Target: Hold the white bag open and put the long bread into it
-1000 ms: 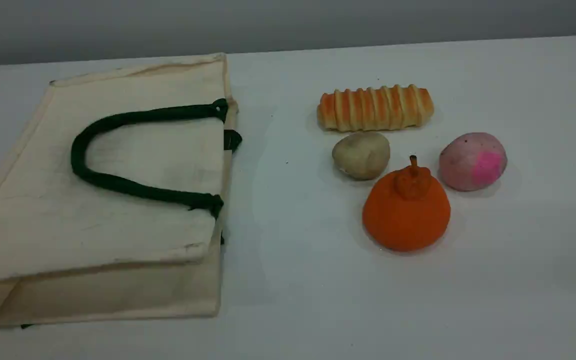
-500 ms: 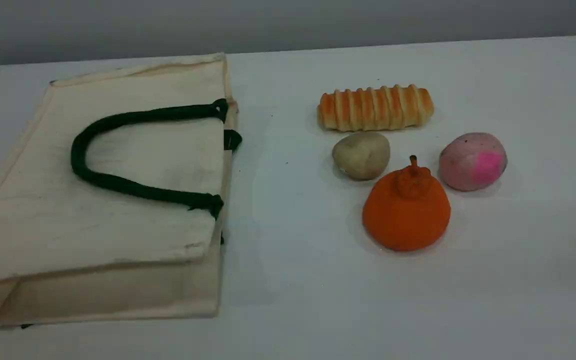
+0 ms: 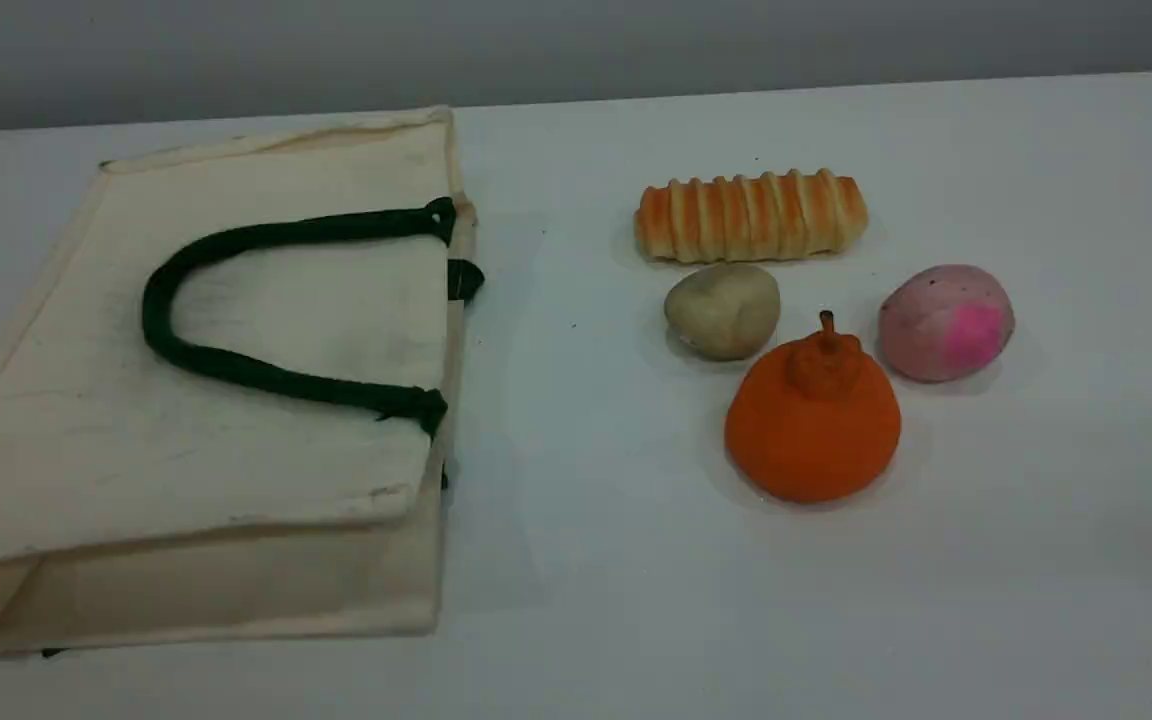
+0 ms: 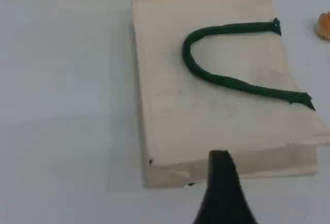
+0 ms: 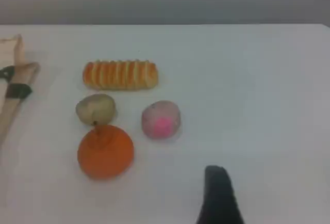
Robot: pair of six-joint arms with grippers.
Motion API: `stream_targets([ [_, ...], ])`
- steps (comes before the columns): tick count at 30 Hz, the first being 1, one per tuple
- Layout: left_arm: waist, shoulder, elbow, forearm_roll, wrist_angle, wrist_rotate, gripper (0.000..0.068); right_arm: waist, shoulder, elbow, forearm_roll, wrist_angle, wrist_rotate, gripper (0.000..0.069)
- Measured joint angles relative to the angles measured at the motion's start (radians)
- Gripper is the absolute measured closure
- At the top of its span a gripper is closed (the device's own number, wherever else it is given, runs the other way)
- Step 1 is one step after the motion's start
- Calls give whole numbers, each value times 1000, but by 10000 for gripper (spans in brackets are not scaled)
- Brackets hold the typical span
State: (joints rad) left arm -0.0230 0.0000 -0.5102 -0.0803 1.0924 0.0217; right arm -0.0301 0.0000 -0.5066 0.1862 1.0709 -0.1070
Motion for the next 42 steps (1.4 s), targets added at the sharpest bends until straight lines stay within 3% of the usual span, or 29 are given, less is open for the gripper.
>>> stream_targets([
  [18, 0, 0, -1, 0, 0, -4, 248, 0, 0, 1, 21, -7, 1, 262],
  [25, 0, 87, -46, -60, 26, 17, 248, 0, 7, -57, 84, -36, -16, 262],
  [31, 0, 263, -124, -110, -41, 83, 246, 0, 160, -83, 112, -62, -53, 262],
  [42, 0, 662, -170, -129, -166, 98, 199, 0, 499, -83, 286, -286, -219, 262],
])
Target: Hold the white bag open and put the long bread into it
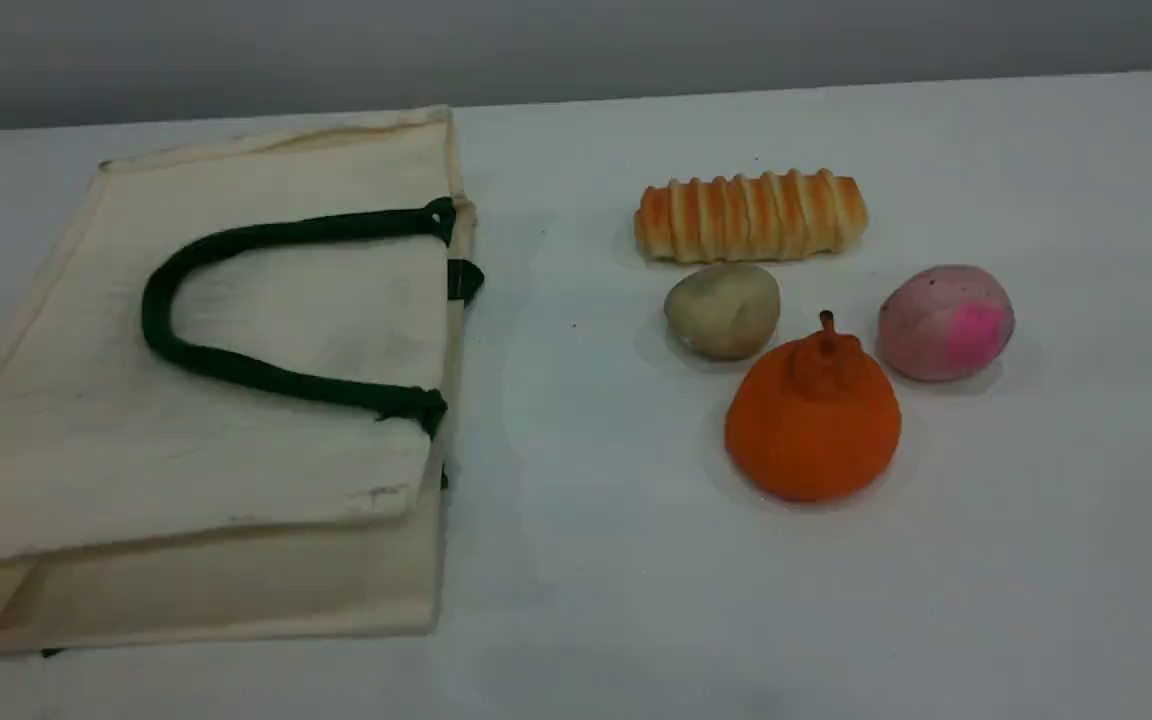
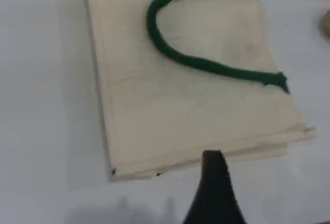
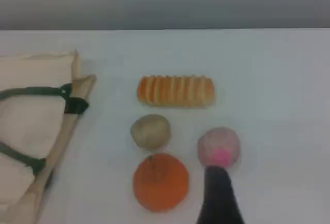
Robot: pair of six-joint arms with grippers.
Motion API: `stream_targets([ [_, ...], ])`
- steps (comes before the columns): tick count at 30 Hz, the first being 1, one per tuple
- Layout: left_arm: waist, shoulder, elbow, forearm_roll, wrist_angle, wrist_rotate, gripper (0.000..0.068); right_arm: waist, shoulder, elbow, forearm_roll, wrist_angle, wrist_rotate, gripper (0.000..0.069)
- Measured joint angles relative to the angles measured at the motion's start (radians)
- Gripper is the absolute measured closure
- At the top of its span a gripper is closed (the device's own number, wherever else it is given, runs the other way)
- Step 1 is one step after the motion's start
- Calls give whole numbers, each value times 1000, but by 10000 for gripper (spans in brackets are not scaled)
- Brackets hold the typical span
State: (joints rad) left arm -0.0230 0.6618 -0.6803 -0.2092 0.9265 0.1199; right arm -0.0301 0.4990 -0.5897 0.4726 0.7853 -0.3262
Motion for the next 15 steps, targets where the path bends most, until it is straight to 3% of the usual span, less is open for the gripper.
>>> stream_targets([
  [15, 0, 452, -3, 0, -321, -5, 198, 0, 470, 0, 406, -150, -369, 262],
])
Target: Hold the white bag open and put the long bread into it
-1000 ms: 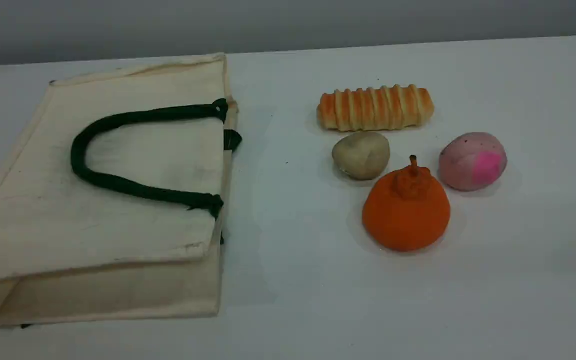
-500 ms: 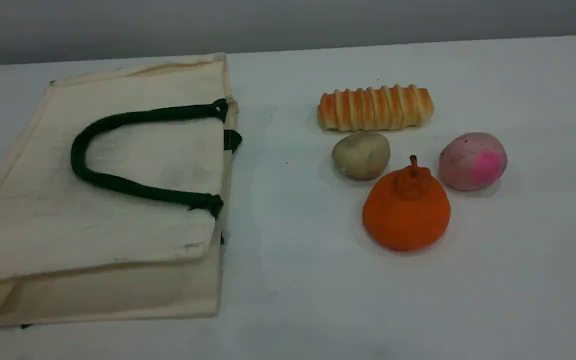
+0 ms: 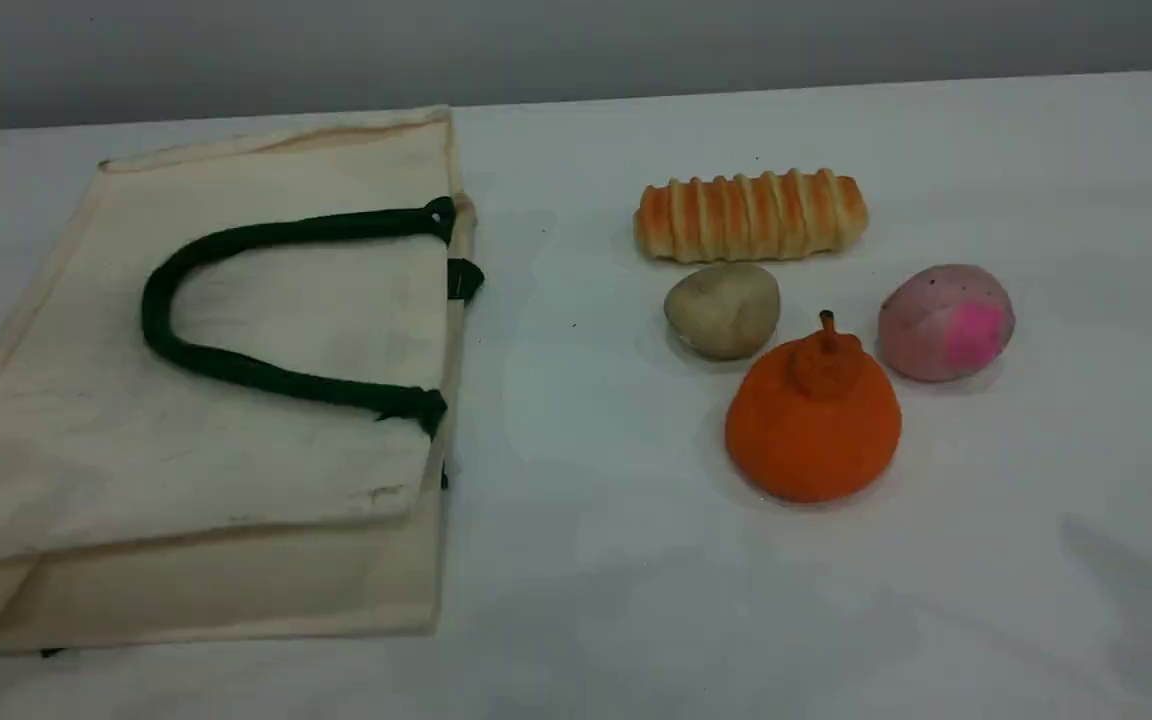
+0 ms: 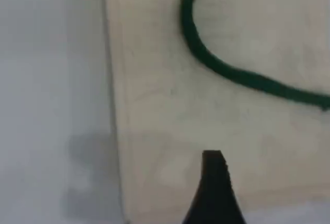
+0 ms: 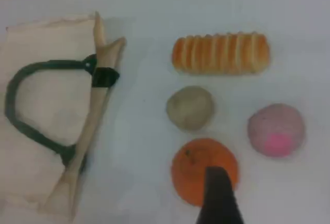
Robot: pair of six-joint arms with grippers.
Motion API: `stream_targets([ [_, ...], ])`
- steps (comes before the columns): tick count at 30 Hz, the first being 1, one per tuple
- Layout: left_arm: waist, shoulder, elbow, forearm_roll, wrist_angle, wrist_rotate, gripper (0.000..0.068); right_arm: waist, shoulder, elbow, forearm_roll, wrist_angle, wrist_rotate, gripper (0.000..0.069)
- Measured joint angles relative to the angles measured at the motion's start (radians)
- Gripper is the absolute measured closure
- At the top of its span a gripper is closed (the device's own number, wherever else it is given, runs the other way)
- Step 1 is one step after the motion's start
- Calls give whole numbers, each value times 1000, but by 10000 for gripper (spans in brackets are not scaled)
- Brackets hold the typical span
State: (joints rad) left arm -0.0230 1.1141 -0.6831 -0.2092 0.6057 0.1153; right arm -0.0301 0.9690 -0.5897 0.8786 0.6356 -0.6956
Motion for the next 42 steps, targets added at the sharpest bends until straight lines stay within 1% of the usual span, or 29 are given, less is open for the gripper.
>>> stream_targets([
  [2, 0, 45, 0, -2, -48, -24, 198, 0, 45, 0, 68, 1, -59, 262],
  [5, 0, 121, 0, -3, -120, -32, 198, 1, 93, 0, 161, 1, -145, 262],
  [8, 0, 195, -1, -3, -195, -72, 198, 1, 128, 0, 235, -5, -219, 262],
  [11, 0, 270, -1, -3, -242, -98, 198, 1, 160, -4, 280, -32, -261, 262],
  [17, 0, 395, -14, -3, -312, -98, 198, 1, 223, -9, 328, -48, -301, 262],
  [22, 0, 485, -78, -4, -317, -99, 198, 1, 261, -9, 386, -56, -364, 262],
  [30, 0, 652, -242, -8, -249, -101, 198, 1, 332, -21, 518, -63, -493, 262],
  [38, 0, 802, -349, -13, -222, -101, 198, 1, 372, -75, 535, -59, -496, 262],
  [42, 0, 854, -378, -33, -209, -94, 198, 1, 384, -87, 533, -64, -497, 262],
])
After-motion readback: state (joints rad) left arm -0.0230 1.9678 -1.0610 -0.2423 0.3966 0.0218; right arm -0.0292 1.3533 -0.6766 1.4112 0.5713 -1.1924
